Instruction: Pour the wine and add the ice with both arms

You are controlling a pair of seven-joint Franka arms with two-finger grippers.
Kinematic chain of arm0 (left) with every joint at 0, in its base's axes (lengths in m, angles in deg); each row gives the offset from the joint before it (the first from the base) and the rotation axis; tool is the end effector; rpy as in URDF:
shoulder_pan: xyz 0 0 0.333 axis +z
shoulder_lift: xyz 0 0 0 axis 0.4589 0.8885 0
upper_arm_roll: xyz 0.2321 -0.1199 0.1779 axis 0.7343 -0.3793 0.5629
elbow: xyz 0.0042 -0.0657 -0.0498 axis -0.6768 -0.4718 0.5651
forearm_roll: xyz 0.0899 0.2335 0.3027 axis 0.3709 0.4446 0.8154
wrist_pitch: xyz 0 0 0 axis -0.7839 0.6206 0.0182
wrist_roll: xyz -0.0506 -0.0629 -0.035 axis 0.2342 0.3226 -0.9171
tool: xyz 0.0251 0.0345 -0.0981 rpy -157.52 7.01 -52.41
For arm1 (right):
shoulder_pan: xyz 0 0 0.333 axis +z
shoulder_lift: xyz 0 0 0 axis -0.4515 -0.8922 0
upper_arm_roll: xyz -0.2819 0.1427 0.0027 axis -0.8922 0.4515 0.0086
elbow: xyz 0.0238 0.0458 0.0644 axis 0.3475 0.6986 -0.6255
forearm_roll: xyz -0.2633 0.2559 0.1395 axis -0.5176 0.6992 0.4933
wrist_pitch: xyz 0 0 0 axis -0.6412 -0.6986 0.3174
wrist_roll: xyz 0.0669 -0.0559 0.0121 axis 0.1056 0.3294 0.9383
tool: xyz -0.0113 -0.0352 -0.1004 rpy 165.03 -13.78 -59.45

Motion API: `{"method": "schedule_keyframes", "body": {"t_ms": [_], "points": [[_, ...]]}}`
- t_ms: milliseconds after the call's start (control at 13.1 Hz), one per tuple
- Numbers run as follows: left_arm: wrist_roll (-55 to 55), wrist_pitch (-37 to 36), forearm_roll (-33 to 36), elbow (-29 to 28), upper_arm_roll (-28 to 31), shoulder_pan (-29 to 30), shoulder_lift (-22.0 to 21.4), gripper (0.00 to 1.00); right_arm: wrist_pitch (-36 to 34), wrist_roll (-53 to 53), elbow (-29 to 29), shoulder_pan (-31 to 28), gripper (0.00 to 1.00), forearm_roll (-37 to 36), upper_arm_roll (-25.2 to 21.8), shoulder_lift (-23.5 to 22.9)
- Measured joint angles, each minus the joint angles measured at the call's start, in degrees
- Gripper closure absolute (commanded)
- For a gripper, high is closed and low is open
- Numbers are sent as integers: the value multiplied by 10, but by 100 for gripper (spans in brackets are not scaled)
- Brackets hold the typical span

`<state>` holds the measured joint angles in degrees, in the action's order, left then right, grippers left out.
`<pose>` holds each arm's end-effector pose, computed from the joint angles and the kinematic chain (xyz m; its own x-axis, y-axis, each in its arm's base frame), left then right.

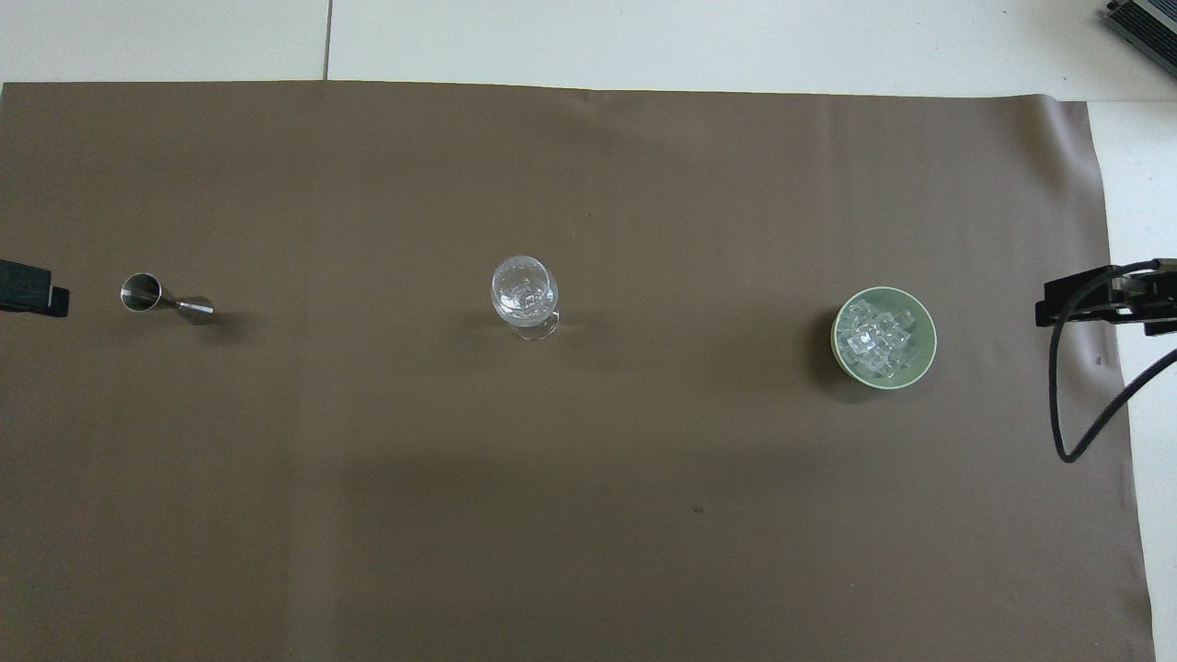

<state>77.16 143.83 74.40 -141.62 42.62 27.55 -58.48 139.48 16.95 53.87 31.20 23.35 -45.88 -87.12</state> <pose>0.5301 -0.0052 0.6765 0.9983 -0.0482 0.0335 -0.0489 -0.9986 0.0196 0.5389 -0.0301 0.6257 0.9945 -0.1035 -0.0152 -0.1032 -0.9945 0.0170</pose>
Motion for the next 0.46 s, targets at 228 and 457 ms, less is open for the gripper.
{"method": "schedule_keyframes", "body": {"t_ms": [228, 457], "points": [[0, 5, 1, 0, 0, 0, 0, 0, 0, 0, 0, 0, 0, 0, 0, 0], [0, 7, 2, -1, 0, 0, 0, 0, 0, 0, 0, 0, 0, 0, 0, 0]]}}
